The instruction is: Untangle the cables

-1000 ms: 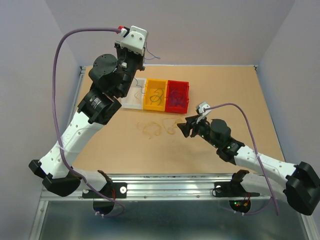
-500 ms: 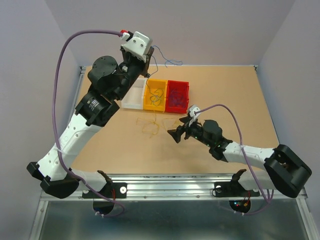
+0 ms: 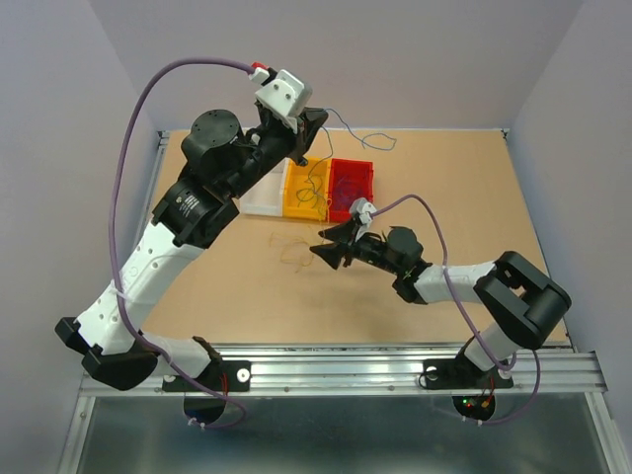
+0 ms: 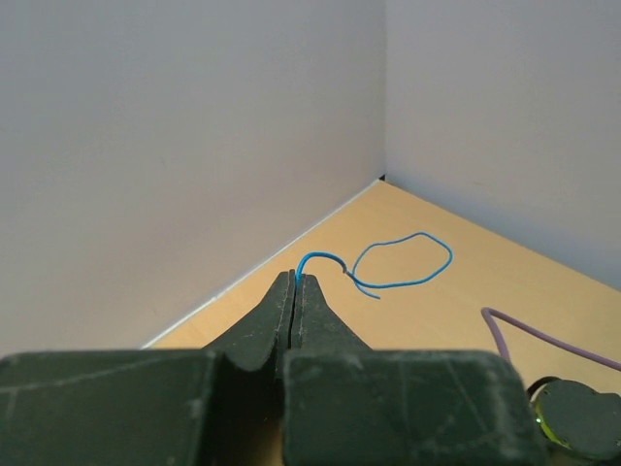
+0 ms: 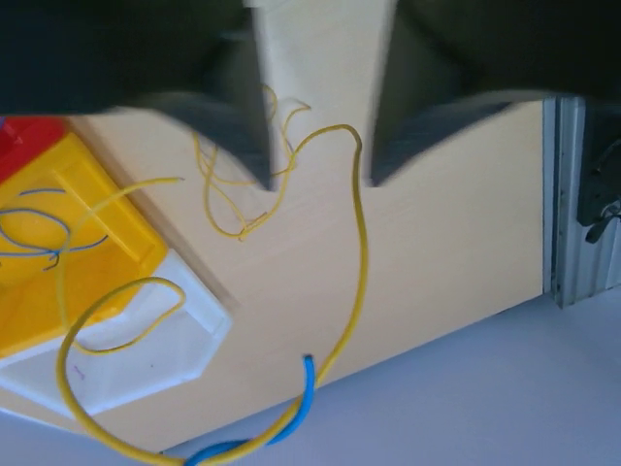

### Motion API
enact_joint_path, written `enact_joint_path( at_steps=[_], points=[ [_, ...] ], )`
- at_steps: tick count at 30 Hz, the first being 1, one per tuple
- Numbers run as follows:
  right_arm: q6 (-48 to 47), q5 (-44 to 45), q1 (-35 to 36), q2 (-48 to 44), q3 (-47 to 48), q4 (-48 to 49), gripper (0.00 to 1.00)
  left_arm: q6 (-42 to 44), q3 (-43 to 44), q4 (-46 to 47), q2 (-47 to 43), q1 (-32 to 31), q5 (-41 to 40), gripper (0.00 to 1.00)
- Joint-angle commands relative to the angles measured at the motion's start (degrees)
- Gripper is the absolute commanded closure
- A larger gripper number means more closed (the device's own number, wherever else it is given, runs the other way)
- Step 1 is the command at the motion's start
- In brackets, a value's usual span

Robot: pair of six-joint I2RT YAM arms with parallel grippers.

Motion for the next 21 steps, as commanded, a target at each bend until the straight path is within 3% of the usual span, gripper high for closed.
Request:
enact_joint_path(
  at_steps=[1, 3, 4, 9, 12, 13, 16, 18, 21],
  points=[
    [0.6, -0.7, -0.1, 2.2, 4.7, 7.9, 0.69, -2.1, 2.7, 1.2, -0.2, -0.3, 3.0, 1.0],
    [1.3, -0.8, 0.0, 3.0, 5.0, 8.6, 0.92, -1.9, 3.1, 1.1, -0.3, -0.3, 2.7, 1.0],
    [1.9, -0.9, 0.0, 3.1, 4.8, 8.7, 0.99, -1.7, 3.5, 1.0, -0.3, -0.3, 2.3, 1.0],
    [2.6, -0.7, -0.1, -0.9, 0.1, 8.1, 0.99, 1.0, 5.3, 1.0, 1.1, 0.1, -7.8, 1.0],
    [2.1, 2.0, 0.0, -9.9, -2.2, -2.7, 1.0, 2.3, 5.6, 2.1, 2.6, 2.6, -13.3, 1.0],
    [1.3, 3.1, -0.1, -12.3, -1.6, -14.1, 0.99, 2.3, 5.9, 2.2, 3.1, 3.8, -13.3, 1.0],
    [3.9, 13.4, 0.0, -20.8, 0.7, -31.8, 0.99, 0.7, 6.1, 2.8, 4.7, 10.4, -10.6, 1.0],
    [6.2, 24.7, -0.1, -25.7, -1.8, -35.3, 1.0, 0.1, 5.4, 3.3, 5.6, 14.3, -9.8, 1.0],
    [9.0, 33.4, 0.0, -34.7, -3.8, -41.5, 1.0, 0.3, 1.4, 6.0, 5.5, 16.0, -10.6, 1.0]
  ],
)
